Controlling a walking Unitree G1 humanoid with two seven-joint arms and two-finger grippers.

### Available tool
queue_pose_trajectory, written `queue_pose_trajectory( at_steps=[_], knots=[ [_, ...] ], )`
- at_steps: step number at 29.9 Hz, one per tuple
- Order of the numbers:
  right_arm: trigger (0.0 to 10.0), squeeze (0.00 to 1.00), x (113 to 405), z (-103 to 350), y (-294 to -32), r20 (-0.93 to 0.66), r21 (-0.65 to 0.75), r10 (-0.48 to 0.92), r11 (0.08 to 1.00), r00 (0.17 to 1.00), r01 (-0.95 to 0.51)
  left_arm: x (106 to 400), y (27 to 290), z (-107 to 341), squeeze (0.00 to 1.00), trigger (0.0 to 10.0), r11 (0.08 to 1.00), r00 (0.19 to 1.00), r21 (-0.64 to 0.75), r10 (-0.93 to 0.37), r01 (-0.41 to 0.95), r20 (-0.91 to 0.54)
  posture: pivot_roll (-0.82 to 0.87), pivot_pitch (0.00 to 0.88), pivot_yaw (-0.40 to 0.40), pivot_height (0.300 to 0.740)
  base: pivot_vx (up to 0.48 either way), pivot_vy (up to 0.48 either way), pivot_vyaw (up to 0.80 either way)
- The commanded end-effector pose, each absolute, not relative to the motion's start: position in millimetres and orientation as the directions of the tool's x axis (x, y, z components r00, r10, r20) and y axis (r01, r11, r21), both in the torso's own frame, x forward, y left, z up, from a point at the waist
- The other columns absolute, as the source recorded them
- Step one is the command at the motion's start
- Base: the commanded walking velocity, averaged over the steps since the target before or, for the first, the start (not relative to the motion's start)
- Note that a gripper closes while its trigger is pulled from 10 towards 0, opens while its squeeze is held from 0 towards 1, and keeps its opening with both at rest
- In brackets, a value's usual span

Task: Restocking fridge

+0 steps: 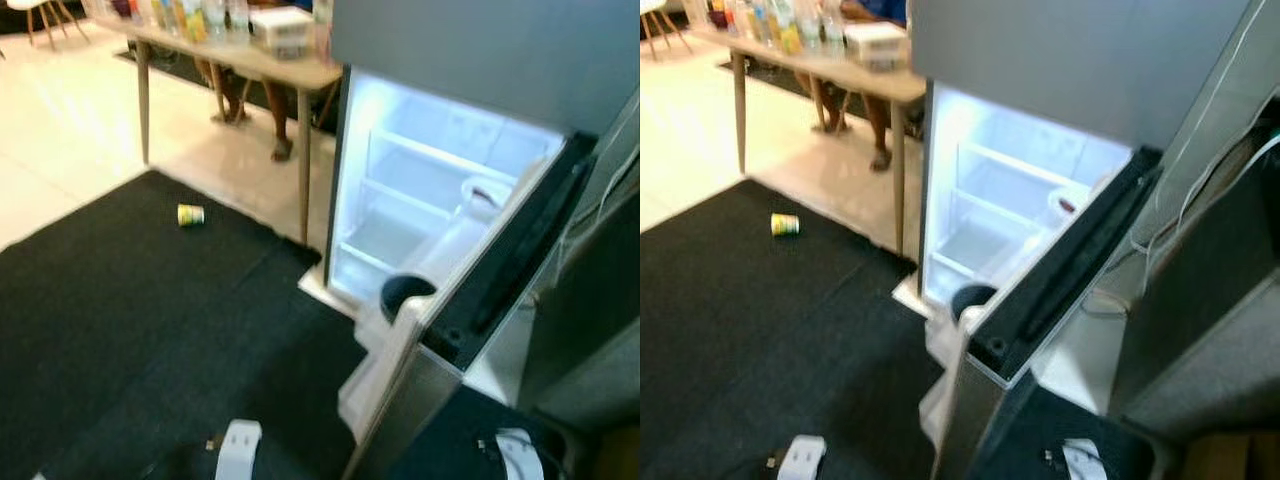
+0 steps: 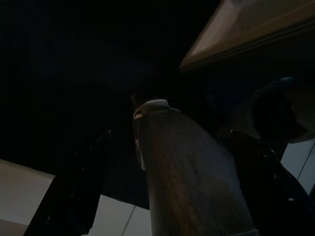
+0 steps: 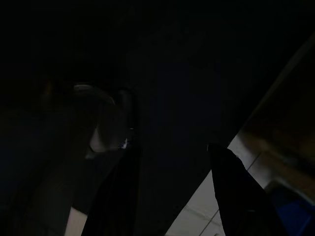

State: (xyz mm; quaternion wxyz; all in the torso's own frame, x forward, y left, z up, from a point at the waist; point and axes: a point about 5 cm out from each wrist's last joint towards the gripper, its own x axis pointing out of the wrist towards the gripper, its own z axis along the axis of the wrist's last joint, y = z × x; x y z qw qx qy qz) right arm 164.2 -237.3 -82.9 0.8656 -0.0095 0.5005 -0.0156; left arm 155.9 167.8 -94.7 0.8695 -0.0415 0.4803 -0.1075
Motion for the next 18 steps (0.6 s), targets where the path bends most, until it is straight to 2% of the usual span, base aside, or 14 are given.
queue_pose_trajectory(
  at_steps=[1, 7, 9, 11, 13, 14, 17, 18],
  knots=[
    [10.0, 0.0, 169, -81, -236, -0.855, -0.029, -0.039, 0.999, 0.517, 0.027, 149, 165, -98, 0.0, 10.0, 0.974, 0.495, -0.184, -0.225, 0.13, -0.839, -0.07, 0.079, -0.042, 0.74, 0.0, 0.0, 0.0],
    [10.0, 0.0, 187, -73, -229, -0.812, 0.038, 0.006, 0.998, 0.584, 0.042, 148, 166, -98, 0.0, 10.0, 0.975, 0.495, -0.18, -0.221, 0.13, -0.84, -0.07, 0.084, -0.039, 0.74, 0.0, 0.0, 0.0],
    [10.0, 0.0, 204, -65, -217, -0.752, 0.183, 0.125, 0.983, 0.647, 0.023, 149, 166, -98, 0.0, 10.0, 0.975, 0.496, -0.18, -0.22, 0.128, -0.84, -0.07, 0.084, -0.037, 0.74, 0.0, 0.0, 0.0],
    [10.0, 0.0, 218, -56, -201, -0.668, 0.327, 0.29, 0.941, 0.685, -0.08, 149, 167, -98, 0.0, 10.0, 0.976, 0.498, -0.179, -0.218, 0.126, -0.839, -0.07, 0.086, -0.035, 0.74, 0.0, 0.0, 0.0],
    [10.0, 0.0, 228, -46, -185, -0.565, 0.449, 0.472, 0.864, 0.677, -0.227, 149, 168, -98, 0.0, 10.0, 0.976, 0.499, -0.178, -0.217, 0.126, -0.839, -0.07, 0.088, -0.034, 0.74, 0.0, 0.0, 0.0],
    [10.0, 0.0, 228, -46, -185, -0.565, 0.449, 0.472, 0.864, 0.677, -0.227, 149, 168, -98, 0.0, 10.0, 0.976, 0.499, -0.178, -0.217, 0.126, -0.839, -0.07, 0.088, -0.034, 0.74, 0.0, 0.0, 0.0],
    [10.0, 0.0, 244, -25, -168, -0.409, 0.538, 0.691, 0.71, 0.596, -0.455, 149, 168, -98, 0.0, 10.0, 0.976, 0.5, -0.176, -0.215, 0.125, -0.839, -0.07, 0.094, -0.036, 0.74, 0.0, 0.0, 0.0],
    [10.0, 0.0, 244, -25, -168, -0.409, 0.538, 0.691, 0.71, 0.596, -0.455, 149, 168, -98, 0.0, 10.0, 0.976, 0.5, -0.176, -0.215, 0.125, -0.839, -0.07, 0.094, -0.036, 0.74, 0.0, 0.0, 0.0]
  ],
)
